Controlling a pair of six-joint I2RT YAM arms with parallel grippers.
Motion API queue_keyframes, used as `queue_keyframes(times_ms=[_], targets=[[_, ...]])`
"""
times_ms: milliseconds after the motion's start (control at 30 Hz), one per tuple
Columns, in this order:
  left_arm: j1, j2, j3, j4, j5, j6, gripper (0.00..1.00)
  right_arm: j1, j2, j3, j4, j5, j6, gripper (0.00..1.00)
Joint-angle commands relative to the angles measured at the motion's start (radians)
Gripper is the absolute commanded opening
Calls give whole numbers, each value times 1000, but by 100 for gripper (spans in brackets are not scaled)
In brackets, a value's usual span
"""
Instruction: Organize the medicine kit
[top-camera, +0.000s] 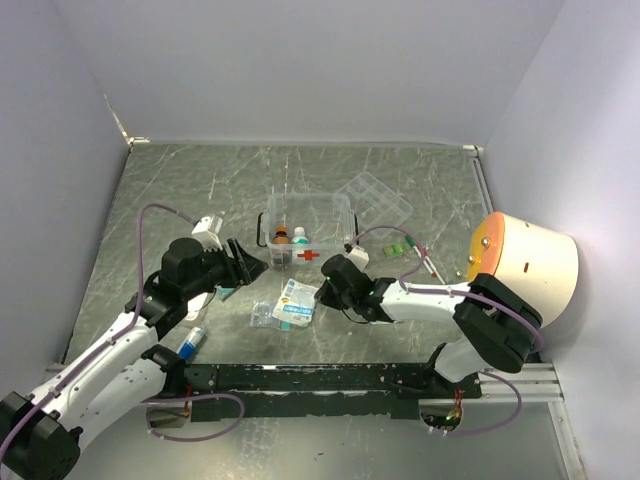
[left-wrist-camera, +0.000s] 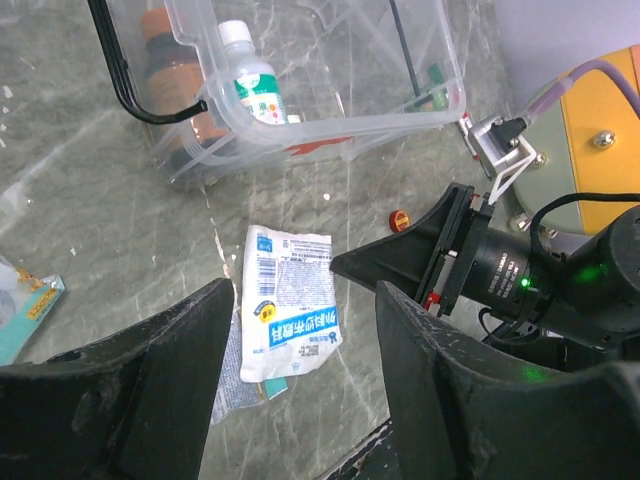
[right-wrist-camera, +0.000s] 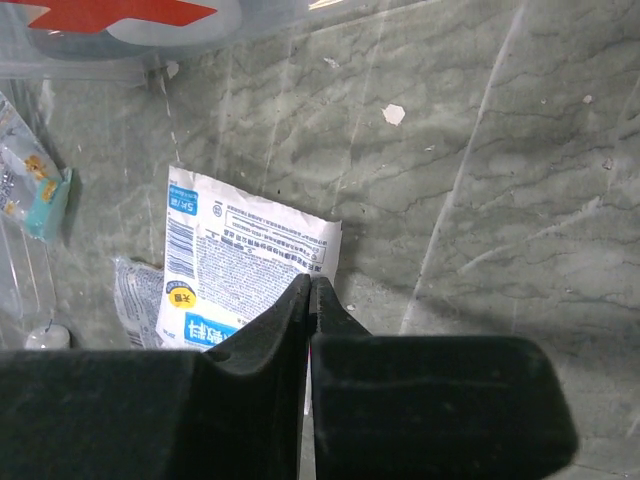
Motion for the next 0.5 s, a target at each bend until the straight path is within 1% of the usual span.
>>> queue_keyframes(times_ms=[0,33,67,133,167,233,267,333,467], targets=[[-8,-16,46,-13,-52,5,70,3,-18,21,10,33,-56,0],[-7,-16,48,-17,-60,5,70,3,-20,24,1,34,-57,1],[-8,-15,49,-23,-65,5,70,3,-18,30,-13,34,-56,6],[-7,-15,49,-29,-70,4,70,4,-9,45,-62,33,-43,22],[-8,-15,47,-29,-71,3,70,3,-6,48,-67,26,-42,28],[-8,-16,44,-29,-75,-1,70,3,4,48,-63,0,-37,38],[-8,-17,41,-29,-77,-3,70,3,11,48,-56,-15,-33,40],[-7,-19,41,-29,-82,-6,70,3,26,47,-29,-47,-30,41],[-8,-21,48,-37,-88,-4,70,4,60,48,12,-70,-14,39]])
